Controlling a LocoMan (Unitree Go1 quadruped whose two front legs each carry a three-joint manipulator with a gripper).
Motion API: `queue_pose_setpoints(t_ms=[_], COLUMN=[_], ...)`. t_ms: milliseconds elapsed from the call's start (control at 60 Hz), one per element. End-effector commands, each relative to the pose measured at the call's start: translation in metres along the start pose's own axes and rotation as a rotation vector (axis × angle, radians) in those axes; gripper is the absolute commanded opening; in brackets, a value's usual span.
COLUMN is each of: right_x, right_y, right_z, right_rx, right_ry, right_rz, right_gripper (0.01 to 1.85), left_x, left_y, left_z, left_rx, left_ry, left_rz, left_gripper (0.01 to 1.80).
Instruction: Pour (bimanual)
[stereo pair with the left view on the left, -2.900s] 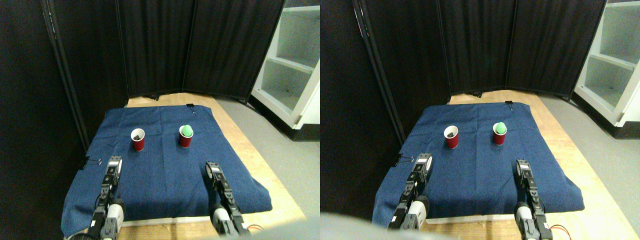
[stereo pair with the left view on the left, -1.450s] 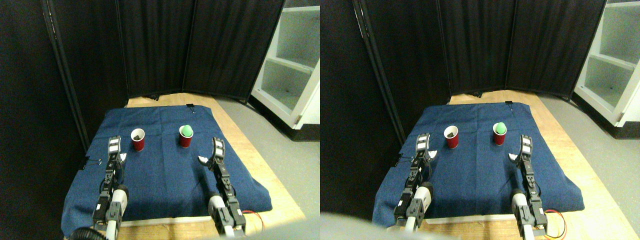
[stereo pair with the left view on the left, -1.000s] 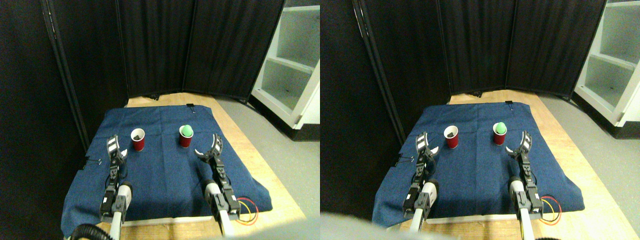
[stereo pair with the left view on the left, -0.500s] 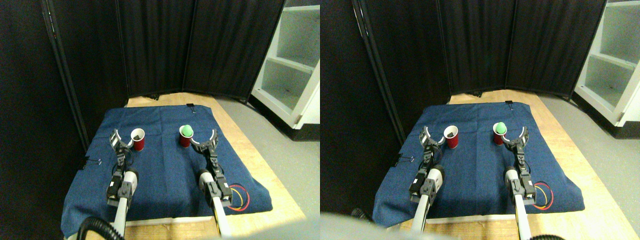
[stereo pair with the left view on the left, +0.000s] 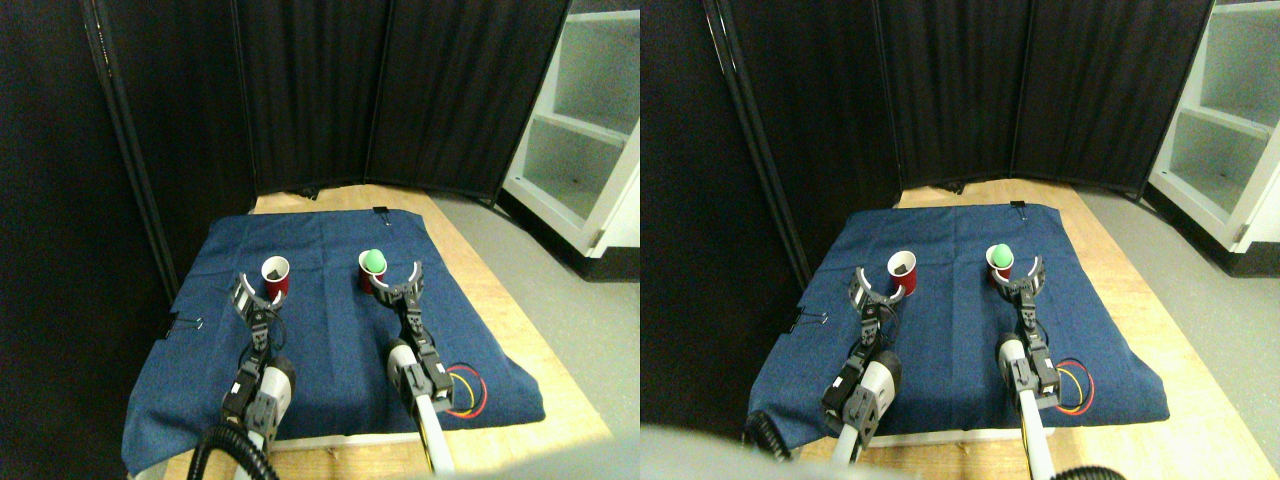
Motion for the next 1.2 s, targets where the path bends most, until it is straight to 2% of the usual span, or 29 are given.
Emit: queue_pose_setpoints(t_ms=[17,183,267,400,483,767,850,933,1200], right_x=[0.003,0.005,0.005,0.006,0.006,0.009,0.011,0.013,0.022], right_y=[0.007,0.002,-0.004,-0.012,-0.015,-0.017,-0.02,-0.021,-0.022], right_z=[-0.004,-0.004,-0.005,-0.005,-0.003,-0.002,-0.003,-0.004,-0.01], right_rx=[0.053,0.14,0.185,0.212,0.225,0.254,0.28,0.307,0.304], right_ry=[0.011,0.047,0.044,0.043,0.032,0.066,0.059,0.058,0.07], right_rz=[0.024,-0.002,-0.032,-0.053,-0.066,-0.058,-0.078,-0.09,-0.112], right_gripper=[0.81,0.81,0.8,0.76,0.76,0.74,0.79,0.73,0.75], left_x=[0.005,0.017,0.025,0.033,0.038,0.043,0.042,0.042,0.041], left_y=[-0.004,0.007,0.013,0.02,0.023,0.023,0.023,0.023,0.017], left_z=[-0.001,-0.008,-0.014,-0.022,-0.027,-0.035,-0.035,-0.035,-0.035], left_rx=[-0.067,-0.157,-0.2,-0.247,-0.278,-0.316,-0.332,-0.331,-0.343], left_ry=[-0.038,-0.063,-0.055,-0.056,-0.061,-0.047,-0.051,-0.048,-0.034], left_rz=[-0.029,0.011,0.025,0.042,0.058,0.061,0.065,0.059,0.049], left_gripper=[0.68,0.7,0.77,0.72,0.81,0.82,0.81,0.81,0.88])
